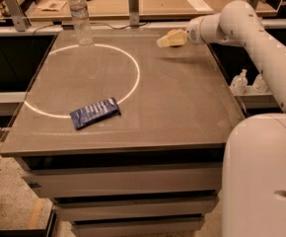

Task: Move orange near rxbar blueberry

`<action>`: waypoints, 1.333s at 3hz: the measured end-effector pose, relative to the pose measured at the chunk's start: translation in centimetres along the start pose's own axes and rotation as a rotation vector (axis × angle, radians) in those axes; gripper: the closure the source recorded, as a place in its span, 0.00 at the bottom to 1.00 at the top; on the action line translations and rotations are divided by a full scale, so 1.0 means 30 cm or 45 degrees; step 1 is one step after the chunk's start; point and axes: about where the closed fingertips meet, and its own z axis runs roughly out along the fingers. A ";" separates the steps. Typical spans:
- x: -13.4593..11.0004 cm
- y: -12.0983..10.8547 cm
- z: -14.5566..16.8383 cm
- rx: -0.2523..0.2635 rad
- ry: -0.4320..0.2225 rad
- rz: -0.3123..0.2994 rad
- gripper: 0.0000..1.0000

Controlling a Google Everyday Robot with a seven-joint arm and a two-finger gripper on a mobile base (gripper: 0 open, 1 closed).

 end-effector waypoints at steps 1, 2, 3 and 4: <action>0.005 -0.019 0.037 0.009 0.027 0.003 0.18; 0.007 -0.019 0.065 -0.007 0.041 -0.003 0.41; -0.005 -0.022 0.071 -0.026 0.041 -0.021 0.64; -0.030 -0.031 0.055 -0.038 0.029 -0.043 0.88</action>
Offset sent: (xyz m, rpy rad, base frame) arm 0.0295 -0.0005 -0.0054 -0.0289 0.0319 0.0089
